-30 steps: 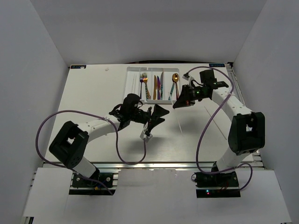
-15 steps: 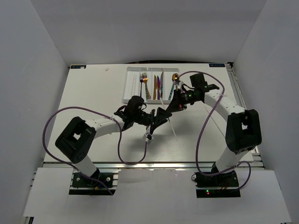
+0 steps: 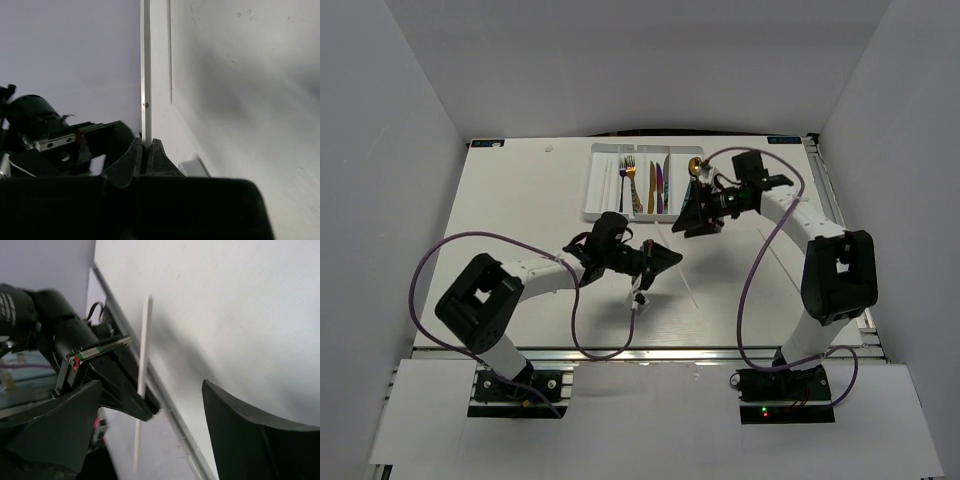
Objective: Sort the eating utensils into containers
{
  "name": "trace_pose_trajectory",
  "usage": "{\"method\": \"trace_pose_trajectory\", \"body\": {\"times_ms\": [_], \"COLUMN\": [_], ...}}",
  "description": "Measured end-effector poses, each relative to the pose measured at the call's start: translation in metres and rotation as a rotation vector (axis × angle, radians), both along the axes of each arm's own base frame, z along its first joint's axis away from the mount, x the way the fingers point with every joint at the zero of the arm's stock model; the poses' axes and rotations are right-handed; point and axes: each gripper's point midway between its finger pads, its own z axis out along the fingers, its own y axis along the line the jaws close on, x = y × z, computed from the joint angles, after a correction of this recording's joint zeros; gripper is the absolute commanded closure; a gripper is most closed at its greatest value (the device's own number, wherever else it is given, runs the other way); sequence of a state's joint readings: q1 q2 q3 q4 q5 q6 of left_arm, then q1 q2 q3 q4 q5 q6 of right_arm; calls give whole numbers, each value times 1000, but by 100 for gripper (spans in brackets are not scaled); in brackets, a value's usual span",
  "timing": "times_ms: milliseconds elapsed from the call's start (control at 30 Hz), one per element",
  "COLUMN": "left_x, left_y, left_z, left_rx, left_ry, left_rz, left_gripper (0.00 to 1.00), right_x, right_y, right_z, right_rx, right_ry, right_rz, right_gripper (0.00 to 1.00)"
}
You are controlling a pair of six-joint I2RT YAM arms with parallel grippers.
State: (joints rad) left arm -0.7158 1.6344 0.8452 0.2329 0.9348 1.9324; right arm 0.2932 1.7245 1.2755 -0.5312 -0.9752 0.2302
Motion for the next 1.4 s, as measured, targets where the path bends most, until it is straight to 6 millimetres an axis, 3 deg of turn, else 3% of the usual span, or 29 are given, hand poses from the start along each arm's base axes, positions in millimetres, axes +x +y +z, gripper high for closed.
{"method": "trace_pose_trajectory", "body": {"times_ms": [100,233,367,433,533,633,700,767,867,933,1000,1067,1400], "left_x": [-6,-9,9,41,112,204,255,296,327,327,318,307,297], "left_y": [10,22,28,30,44,82,111,141,184,200,205,202,185], "left_z": [5,29,62,85,120,136,124,97,33,-16,-52,-74,-86], "left_rx": [3,-18,-62,-108,-227,-387,-471,-541,-593,-575,-532,-492,-473], "left_ry": [52,198,501,713,1009,1337,1522,1698,1882,1982,2051,2095,2143], "left_rz": [37,141,322,471,710,968,1109,1250,1471,1620,1732,1805,1848], "left_gripper": [100,100,100,100,100,100,100,100,100,100,100,100,100], "right_x": [36,100,121,119,111,98,89,81,72,66,63,61,38], "right_y": [-16,-67,-133,-162,-192,-205,-211,-217,-227,-233,-240,-246,-274], "right_z": [19,56,69,69,63,46,31,18,-2,-10,-14,-16,-38], "right_rx": [-34,-144,-302,-379,-490,-578,-630,-671,-729,-763,-795,-822,-956], "right_ry": [-118,-387,-520,-558,-602,-610,-597,-575,-541,-524,-516,-516,-479], "right_rz": [-57,-225,-409,-476,-527,-519,-506,-495,-485,-483,-483,-487,-467], "right_gripper": [11,12,12,12,13,14,14,13,13,13,13,13,13]}}
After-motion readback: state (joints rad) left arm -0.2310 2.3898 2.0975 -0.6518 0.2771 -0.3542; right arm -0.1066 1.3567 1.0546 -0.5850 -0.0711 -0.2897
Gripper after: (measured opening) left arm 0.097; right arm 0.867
